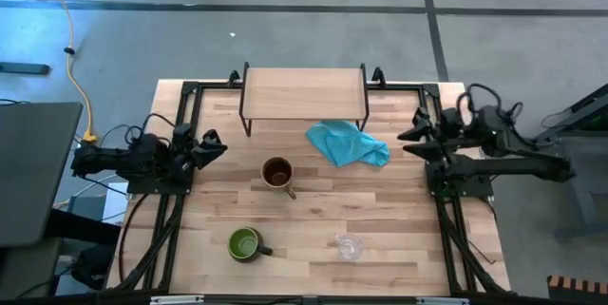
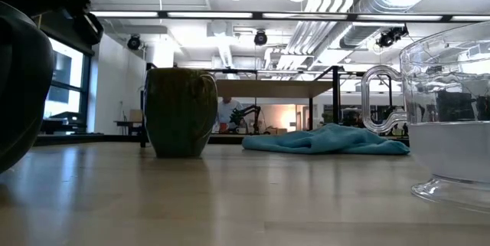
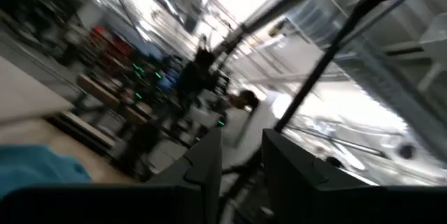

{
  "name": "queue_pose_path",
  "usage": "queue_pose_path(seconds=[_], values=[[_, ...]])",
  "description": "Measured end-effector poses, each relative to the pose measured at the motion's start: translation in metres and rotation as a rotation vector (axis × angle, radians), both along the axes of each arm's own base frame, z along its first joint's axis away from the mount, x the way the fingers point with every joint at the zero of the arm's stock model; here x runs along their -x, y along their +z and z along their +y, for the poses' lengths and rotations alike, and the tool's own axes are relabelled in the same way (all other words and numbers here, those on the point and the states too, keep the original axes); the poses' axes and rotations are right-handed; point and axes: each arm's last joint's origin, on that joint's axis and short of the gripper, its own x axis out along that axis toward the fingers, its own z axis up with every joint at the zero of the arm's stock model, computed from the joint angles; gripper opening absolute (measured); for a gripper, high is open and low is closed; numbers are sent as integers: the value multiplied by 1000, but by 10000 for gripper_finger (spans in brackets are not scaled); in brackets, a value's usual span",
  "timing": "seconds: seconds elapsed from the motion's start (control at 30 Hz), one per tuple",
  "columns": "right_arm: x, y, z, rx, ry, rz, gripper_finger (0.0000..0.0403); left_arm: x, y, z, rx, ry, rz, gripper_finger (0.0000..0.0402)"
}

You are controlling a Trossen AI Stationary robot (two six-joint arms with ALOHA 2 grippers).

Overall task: Stack small to large cups/mugs on shelf
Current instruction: Put the transparent mug on the shelf

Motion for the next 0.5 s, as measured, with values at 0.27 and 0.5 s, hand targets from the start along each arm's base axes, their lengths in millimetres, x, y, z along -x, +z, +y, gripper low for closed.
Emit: queue_pose_path(seconds=[0.27, 0.5], values=[[-17, 27, -1, 3, 34, 38, 144, -2, -6, -2, 100, -104, 58, 90], [-27, 37, -1, -108, 95, 118, 144, -4, -11, -2, 105, -123, 114, 90]])
